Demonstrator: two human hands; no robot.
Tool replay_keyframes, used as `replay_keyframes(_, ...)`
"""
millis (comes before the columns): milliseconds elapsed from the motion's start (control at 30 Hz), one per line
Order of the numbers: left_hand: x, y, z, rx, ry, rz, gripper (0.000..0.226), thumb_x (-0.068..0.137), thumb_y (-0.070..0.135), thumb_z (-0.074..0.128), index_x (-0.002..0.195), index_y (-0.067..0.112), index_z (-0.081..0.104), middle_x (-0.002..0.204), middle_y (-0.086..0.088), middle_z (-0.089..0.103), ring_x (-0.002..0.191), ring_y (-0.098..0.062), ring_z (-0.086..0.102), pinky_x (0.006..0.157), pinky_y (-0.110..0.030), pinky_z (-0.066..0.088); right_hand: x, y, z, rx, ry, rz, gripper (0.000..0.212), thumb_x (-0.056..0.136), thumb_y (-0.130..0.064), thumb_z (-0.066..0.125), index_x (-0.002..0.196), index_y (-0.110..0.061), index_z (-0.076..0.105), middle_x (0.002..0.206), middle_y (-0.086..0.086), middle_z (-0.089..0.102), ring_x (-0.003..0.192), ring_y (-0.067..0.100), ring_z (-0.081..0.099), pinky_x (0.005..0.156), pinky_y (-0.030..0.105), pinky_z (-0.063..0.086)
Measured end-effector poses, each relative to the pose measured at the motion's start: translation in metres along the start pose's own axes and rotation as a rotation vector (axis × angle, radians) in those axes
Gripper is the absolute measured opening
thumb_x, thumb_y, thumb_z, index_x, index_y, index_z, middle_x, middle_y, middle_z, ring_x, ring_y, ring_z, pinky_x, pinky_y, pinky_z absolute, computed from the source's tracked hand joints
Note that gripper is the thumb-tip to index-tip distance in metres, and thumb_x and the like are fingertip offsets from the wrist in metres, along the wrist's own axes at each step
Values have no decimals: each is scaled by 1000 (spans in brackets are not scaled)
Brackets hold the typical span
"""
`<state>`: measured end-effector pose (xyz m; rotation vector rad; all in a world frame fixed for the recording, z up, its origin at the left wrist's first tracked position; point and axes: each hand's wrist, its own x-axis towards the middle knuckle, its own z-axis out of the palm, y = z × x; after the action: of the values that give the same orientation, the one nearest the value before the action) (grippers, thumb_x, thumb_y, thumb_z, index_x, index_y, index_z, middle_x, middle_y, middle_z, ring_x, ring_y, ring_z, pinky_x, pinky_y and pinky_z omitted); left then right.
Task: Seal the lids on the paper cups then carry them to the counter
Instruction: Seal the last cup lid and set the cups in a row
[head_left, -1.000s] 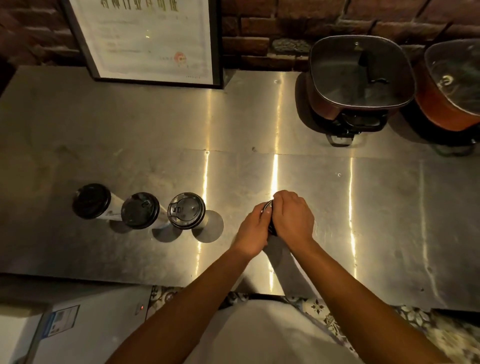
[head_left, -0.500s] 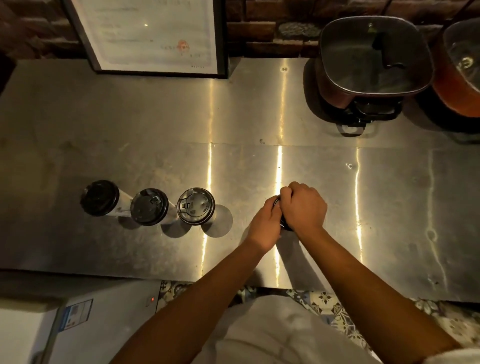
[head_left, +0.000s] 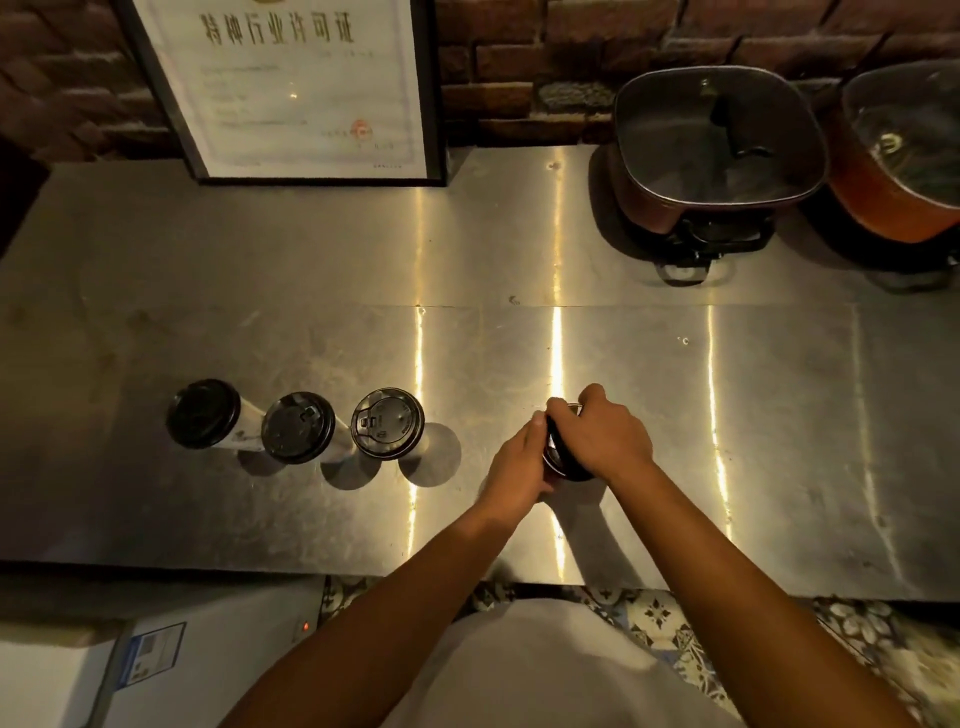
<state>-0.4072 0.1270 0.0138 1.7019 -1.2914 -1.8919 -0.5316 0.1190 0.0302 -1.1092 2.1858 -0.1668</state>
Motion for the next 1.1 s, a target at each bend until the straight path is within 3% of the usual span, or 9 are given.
replay_keyframes(100, -20, 4, -8, 60, -21, 60, 28, 104, 56, 41, 125, 51, 58, 124, 1, 69, 101, -15, 70, 74, -24, 59, -6, 6, -8, 149, -67, 16, 50, 91, -62, 45, 110, -17, 57, 98, 6, 66, 86, 25, 64, 74, 37, 53)
replay_keyframes(167, -35, 10, -17, 74, -74, 102, 36, 102, 63, 35, 132, 58, 54, 129, 10, 66, 112, -12, 67, 88, -28, 58, -10, 10, -20, 273, -117, -1, 39, 93, -56, 49, 103, -20, 60, 100, 5, 66, 85, 20, 62, 69, 33, 48)
replay_keyframes(267, -48, 16, -38, 448, -50, 362, 43, 104, 53, 41, 147, 49, 44, 147, 17, 52, 129, -7, 51, 109, -35, 45, -19, 14, -45, 461, -213, -59, 18, 97, -38, 53, 94, -25, 64, 107, 6, 68, 90, 19, 64, 78, 37, 54)
replay_keyframes(367, -61, 30, -59, 763, 114, 482, 54, 97, 59, 51, 149, 47, 39, 151, 18, 47, 131, -10, 39, 108, -34, 38, -43, 14, -76, 862, -275, -4, 24, 95, -34, 57, 98, -15, 72, 104, 13, 71, 99, 31, 67, 81, 48, 57)
replay_keyframes(567, -93, 55, -62, 242, 148, 495, 55, 84, 40, 79, 132, 47, 55, 126, 19, 54, 115, 1, 55, 88, -19, 55, -69, 3, -95, 1232, -393, -42, 35, 90, -44, 55, 95, -15, 73, 101, 12, 74, 103, 36, 69, 62, 39, 59)
replay_keyframes(667, -108, 60, -69, 110, 228, 553, 55, 73, 45, 82, 123, 47, 58, 122, 14, 56, 109, 0, 59, 81, -23, 58, -84, -13, -91, 1276, -419, -20, 35, 97, -46, 50, 93, -16, 70, 86, 7, 74, 80, 26, 72, 47, 29, 53)
replay_keyframes(800, -124, 58, -81, 157, 312, 648, 57, 75, 31, 87, 119, 47, 54, 119, 15, 51, 106, 5, 57, 74, -16, 57, -102, -25, -80, 1169, -328, -206, 38, 95, -50, 53, 127, -33, 65, 116, 3, 67, 99, 22, 67, 63, 28, 58)
replay_keyframes(1000, -135, 53, -119, 126, 142, 679, 36, 93, 49, 60, 125, 61, 50, 127, 17, 54, 113, -6, 61, 84, -40, 62, -131, -53, -59, 1253, -247, -166, 30, 99, -38, 56, 124, -28, 68, 121, 11, 68, 98, 27, 71, 61, 39, 60)
replay_keyframes(1100, -137, 57, -136, 81, 119, 715, 39, 99, 40, 57, 133, 54, 46, 129, 17, 55, 116, -4, 60, 87, -35, 62, -140, -72, -53, 1221, -206, -139, 25, 98, -36, 54, 113, -22, 70, 107, 8, 73, 90, 25, 72, 57, 36, 57)
